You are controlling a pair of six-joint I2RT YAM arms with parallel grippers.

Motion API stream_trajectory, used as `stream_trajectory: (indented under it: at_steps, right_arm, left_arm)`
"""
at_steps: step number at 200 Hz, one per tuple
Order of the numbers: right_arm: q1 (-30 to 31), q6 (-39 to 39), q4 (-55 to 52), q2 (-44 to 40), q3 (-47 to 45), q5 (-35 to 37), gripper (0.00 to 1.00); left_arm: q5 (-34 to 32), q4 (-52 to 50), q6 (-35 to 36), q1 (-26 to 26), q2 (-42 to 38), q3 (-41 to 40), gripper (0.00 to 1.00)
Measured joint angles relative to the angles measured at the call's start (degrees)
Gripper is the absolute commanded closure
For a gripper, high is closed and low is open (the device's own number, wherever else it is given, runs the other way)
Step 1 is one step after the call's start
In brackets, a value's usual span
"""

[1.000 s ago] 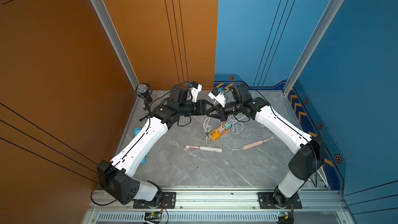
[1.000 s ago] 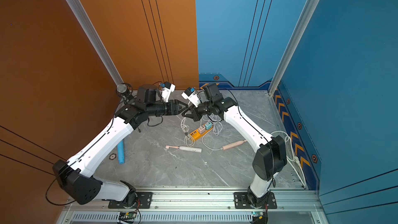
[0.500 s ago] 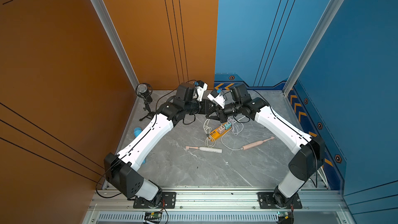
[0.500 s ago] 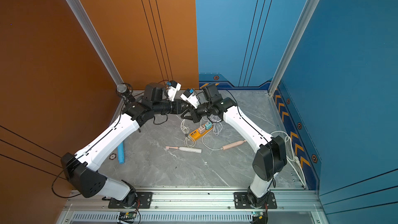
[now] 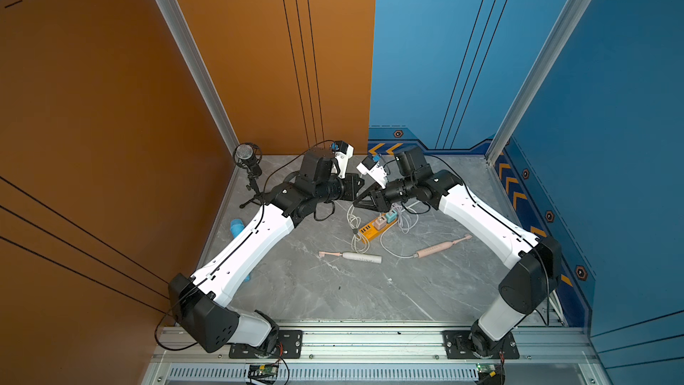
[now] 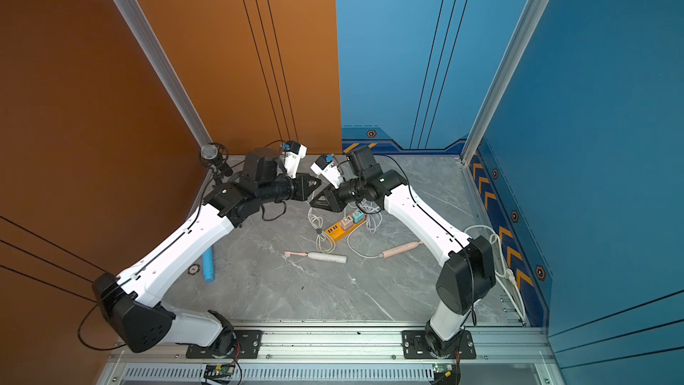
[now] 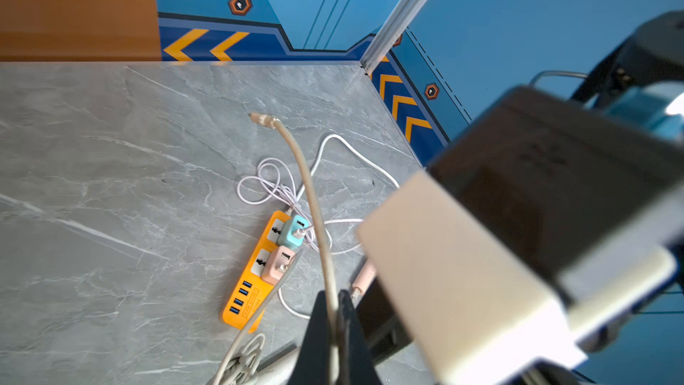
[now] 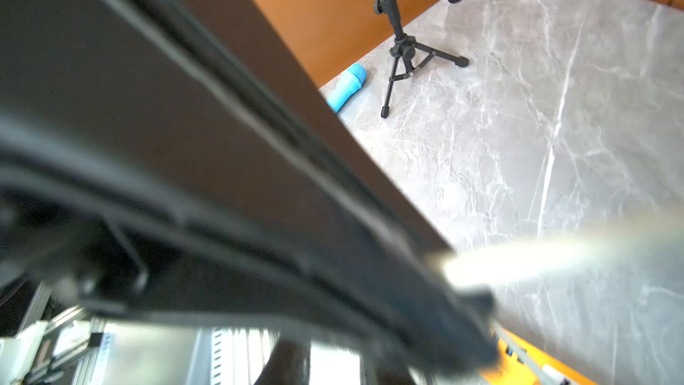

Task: Charge the electric toothbrush
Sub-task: Pick up the charging cable from the center of the board.

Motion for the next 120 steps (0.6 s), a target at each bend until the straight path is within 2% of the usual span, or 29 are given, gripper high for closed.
stream_trajectory:
  at_steps: [22, 35, 70, 102, 120]
  right_arm:
    - [-1.0, 5.1, 1.0, -4.3, -2.7, 0.9, 0.60]
    - [-2.1, 11.0, 3.7, -8.0, -5.7, 2.0, 0.57]
    - [-6.5, 33.0, 9.4, -15.1, -9.9, 9.4, 0.53]
    - [-10.1, 51.5, 12.2, -15.8, -10.0, 13.0, 0.47]
    - [-10.6, 62.2, 17.4, -15.8, -12.4, 13.1, 0.46]
  left_arm:
    - [-3.7, 0.5, -0.4, -0.4, -1.6, -0.5, 1.00]
    - [-6.4, 0.9, -0.2, -1.5, -2.5, -0.5, 1.00]
    - [-13.5, 1.7, 3.0, -7.6, -3.4, -0.5, 1.00]
    - [-17.9, 2.2, 9.5, -13.3, -2.9, -0.5, 1.00]
    - [-19.1, 3.7, 12.3, -15.4, -2.5, -1.1, 1.00]
